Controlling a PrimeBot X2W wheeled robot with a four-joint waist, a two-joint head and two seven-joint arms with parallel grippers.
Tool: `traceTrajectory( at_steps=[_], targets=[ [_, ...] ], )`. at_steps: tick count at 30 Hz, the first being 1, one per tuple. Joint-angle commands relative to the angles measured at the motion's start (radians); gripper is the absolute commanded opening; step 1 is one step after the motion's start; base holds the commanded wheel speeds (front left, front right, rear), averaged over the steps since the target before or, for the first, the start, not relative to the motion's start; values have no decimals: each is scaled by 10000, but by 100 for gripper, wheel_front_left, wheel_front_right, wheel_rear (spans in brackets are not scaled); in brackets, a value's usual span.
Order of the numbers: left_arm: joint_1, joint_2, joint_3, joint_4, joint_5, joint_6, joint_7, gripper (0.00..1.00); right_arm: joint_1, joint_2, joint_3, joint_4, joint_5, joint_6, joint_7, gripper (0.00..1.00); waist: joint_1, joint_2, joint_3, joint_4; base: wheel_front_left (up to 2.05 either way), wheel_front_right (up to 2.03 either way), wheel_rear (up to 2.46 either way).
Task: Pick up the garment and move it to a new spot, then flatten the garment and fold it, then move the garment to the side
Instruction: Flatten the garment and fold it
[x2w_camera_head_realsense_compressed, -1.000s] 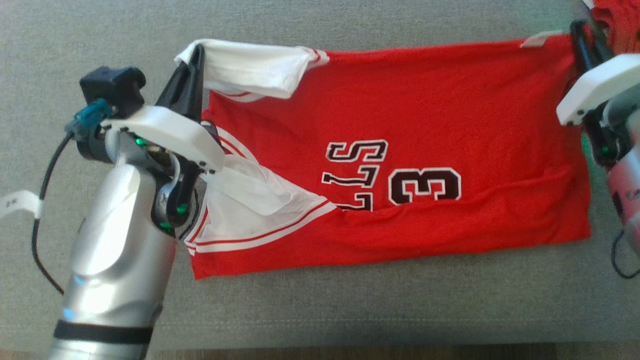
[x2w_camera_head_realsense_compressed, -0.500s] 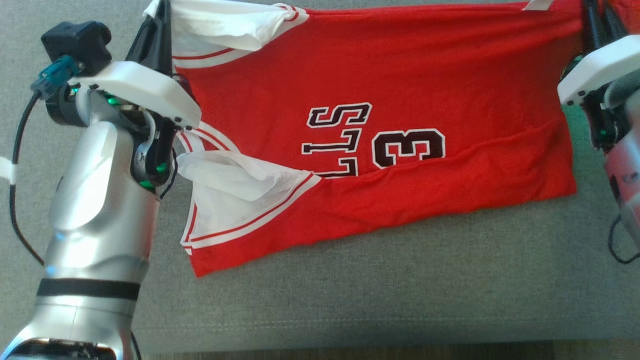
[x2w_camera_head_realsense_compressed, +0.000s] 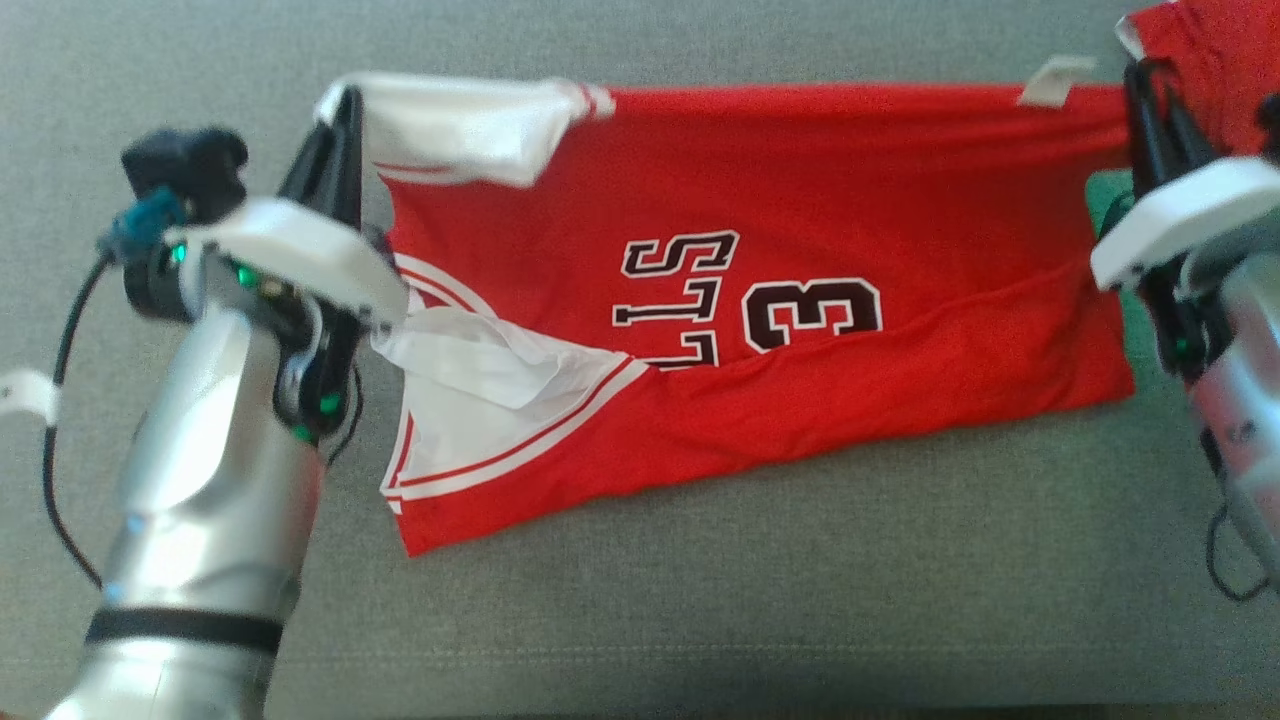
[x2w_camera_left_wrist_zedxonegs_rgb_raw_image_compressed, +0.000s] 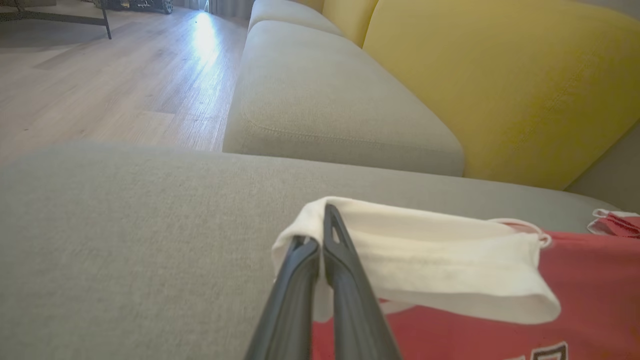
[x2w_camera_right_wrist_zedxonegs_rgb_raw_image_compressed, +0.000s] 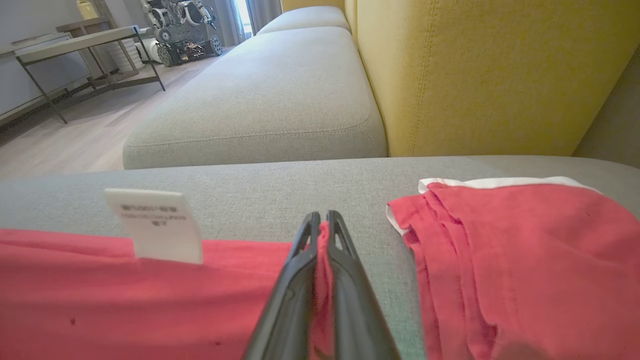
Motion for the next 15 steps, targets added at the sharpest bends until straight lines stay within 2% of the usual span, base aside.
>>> traceTrajectory(
  at_steps=[1,7,15],
  targets=[
    [198,582,281,-479,-77,-30,92,0,355,-267,187,-364,268,21,-108,0,0,0,-304,14,0,0,0],
    [1634,1049,-70,-1474,-104,-185,943,0,1270,-457,665,-793,1051,21,600,0,0,0,-850,-87,0,0,0],
    [3487,1698,-245,-3252,-218,-23,1958,0,2137,-1083,1386,-1705,1738,21,1580,0,0,0,-1207,-201,0,0,0]
  ],
)
